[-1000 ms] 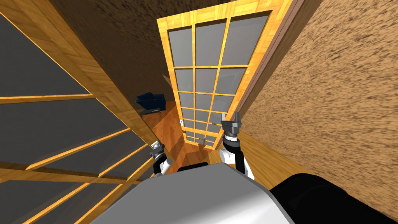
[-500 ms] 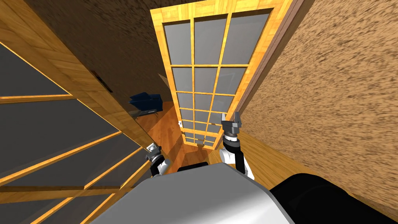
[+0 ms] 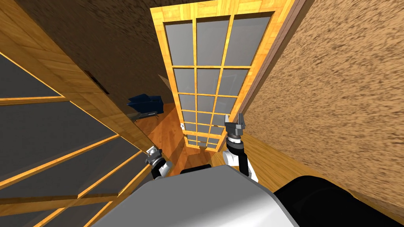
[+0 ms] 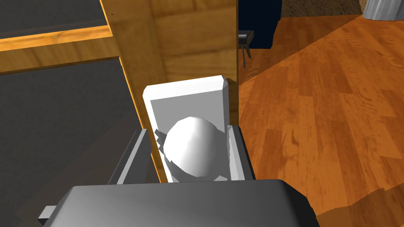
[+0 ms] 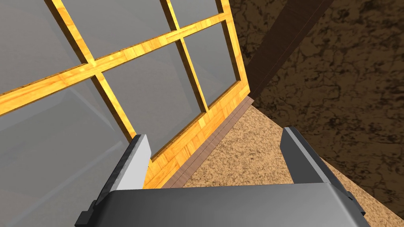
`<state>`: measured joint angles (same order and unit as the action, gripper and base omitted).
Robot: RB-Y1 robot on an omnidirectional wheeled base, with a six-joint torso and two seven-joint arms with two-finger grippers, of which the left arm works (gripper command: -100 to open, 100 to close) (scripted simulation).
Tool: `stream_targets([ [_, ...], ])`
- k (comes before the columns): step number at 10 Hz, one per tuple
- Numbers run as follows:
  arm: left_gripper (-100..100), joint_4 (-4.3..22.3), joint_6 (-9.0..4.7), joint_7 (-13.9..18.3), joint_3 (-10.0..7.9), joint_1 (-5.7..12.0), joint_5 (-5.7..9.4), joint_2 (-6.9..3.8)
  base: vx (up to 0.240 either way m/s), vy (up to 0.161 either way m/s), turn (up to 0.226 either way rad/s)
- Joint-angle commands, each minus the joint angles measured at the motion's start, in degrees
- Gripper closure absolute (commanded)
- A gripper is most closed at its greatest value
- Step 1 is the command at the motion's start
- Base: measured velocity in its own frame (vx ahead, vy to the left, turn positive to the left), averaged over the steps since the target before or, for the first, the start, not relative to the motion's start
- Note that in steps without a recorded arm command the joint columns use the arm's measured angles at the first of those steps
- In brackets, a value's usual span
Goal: Push the door open
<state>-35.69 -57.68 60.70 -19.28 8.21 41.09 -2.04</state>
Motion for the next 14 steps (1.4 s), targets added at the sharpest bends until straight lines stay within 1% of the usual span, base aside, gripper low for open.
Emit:
stream_targets([
  [1, 100, -1.9, -0.34, -0.8, -1.44, -0.69, 0.54, -0.47, 0.034, 0.029, -0.028],
  [2, 100, -1.9, -0.34, -0.8, -1.44, -0.69, 0.54, -0.47, 0.024, 0.015, -0.006],
  [4, 100, -2.1, -0.94, -1.5, -4.11, -0.69, 1.44, -0.23, 0.05, 0.036, -0.141],
  [6, 100, -2.1, -0.94, -1.5, -4.11, -0.69, 1.44, -0.23, 0.04, 0.038, -0.008],
  [7, 100, -2.2, -1.24, -1.8, -5.42, -0.7, 1.88, -0.08, 0.036, 0.035, -0.099],
  [9, 100, -2.2, -1.24, -1.8, -5.42, -0.7, 1.88, -0.08, 0.014, 0.026, -0.023],
  [11, 100, -2.4, -1.81, -2.5, -7.97, -0.7, 2.74, 0.27, 0.034, 0.047, -0.138],
  [13, 100, -2.4, -1.81, -2.5, -7.97, -0.7, 2.74, 0.27, 0.036, 0.034, -0.004],
  [14, 100, -2.5, -2.09, -2.8, -9.2, -0.71, 3.16, 0.47, 0.044, 0.025, -0.08],
])
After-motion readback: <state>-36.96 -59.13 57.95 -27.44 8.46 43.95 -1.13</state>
